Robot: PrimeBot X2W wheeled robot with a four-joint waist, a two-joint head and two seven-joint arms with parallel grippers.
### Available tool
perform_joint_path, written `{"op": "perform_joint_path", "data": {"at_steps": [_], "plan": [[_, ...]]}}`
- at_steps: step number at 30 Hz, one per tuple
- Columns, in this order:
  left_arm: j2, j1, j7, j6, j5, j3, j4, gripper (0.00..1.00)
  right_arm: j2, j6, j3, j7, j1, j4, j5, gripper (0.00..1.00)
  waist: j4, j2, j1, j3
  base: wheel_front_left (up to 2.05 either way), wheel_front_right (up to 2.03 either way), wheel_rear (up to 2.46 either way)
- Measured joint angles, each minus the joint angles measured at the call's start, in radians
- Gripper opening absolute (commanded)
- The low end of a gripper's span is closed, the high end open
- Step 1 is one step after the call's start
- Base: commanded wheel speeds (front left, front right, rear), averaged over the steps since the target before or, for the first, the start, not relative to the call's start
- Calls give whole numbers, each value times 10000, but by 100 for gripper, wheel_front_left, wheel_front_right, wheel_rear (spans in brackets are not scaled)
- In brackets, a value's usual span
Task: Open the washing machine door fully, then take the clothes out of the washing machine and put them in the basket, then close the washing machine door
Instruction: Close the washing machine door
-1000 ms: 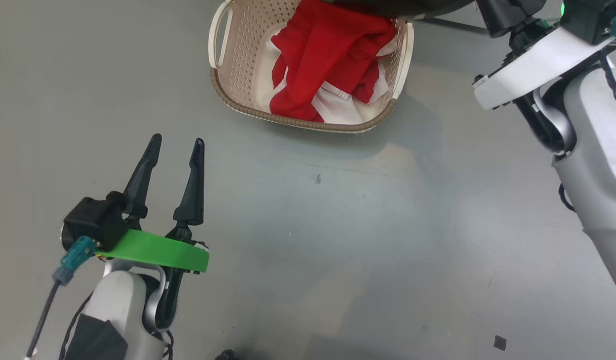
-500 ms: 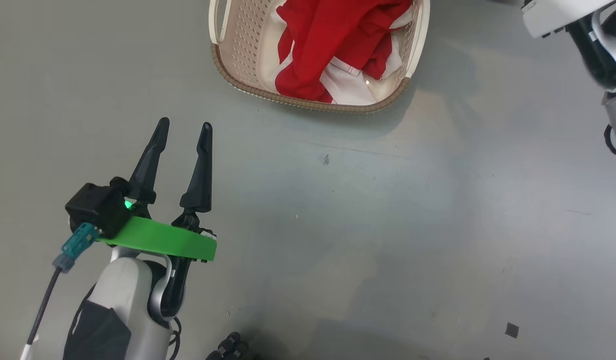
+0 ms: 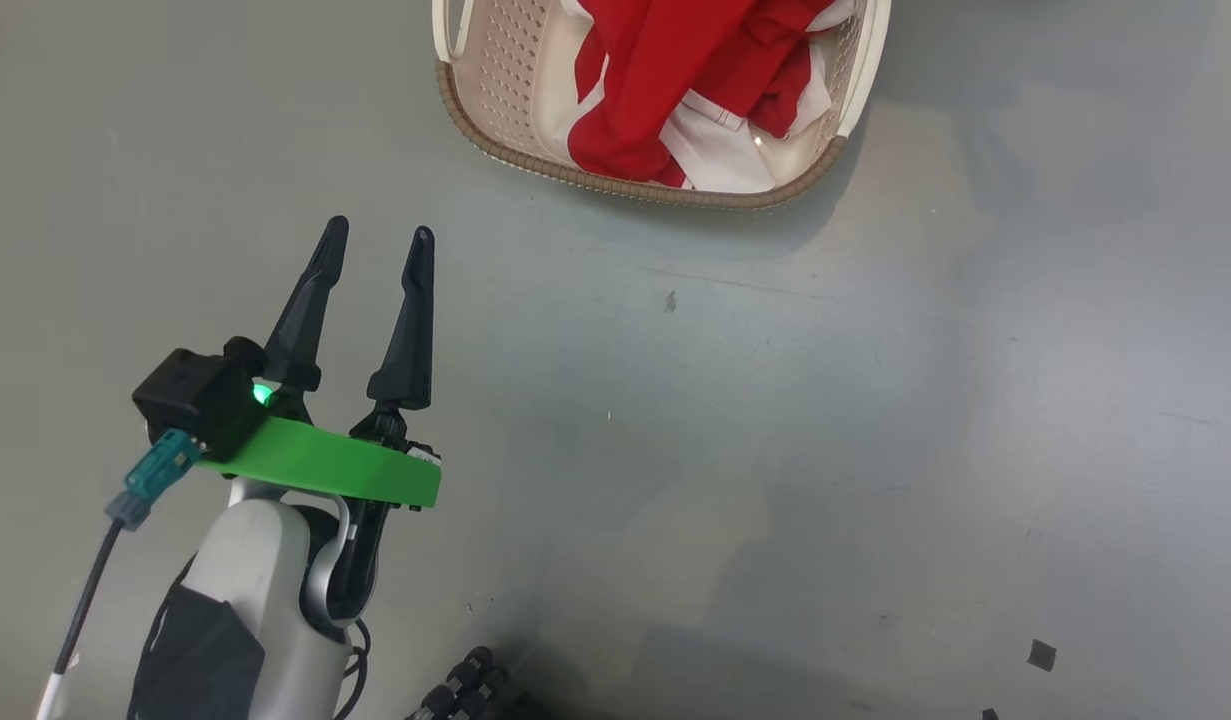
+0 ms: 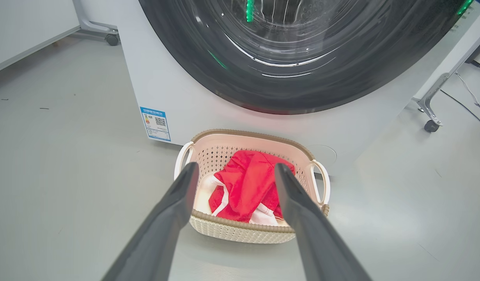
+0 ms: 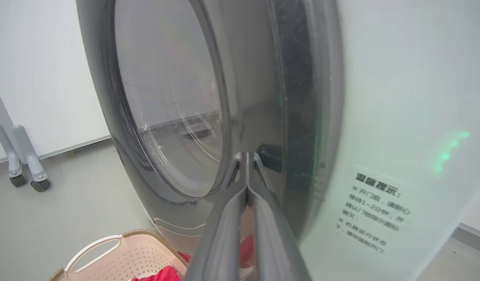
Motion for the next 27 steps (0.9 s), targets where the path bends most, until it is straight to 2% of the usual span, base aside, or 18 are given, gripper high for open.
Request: {"op": "perform_joint_path", "data": {"at_steps": [11, 18, 22, 27], "plan": [[-4, -79, 0, 0, -125, -71, 38, 100, 88, -15, 21, -36, -407, 370, -303, 0, 5, 0, 0, 109, 0, 0, 0], [-10, -100, 0, 0, -119, -94, 282, 100, 209, -27, 134, -472, -362, 928, -314, 0, -44, 0, 0, -142, 0, 0, 0], [-13, -133, 0, 0, -82, 111, 376, 100, 136, -180, 309, -863, -20, 1197, -420, 0, -98, 0, 0, -420, 0, 0, 0], [-13, -143, 0, 0, 267, 255, 608, 100, 144, -182, 399, -1241, 842, 1511, -422, 0, -196, 0, 0, -907, 0, 0, 0]]}}
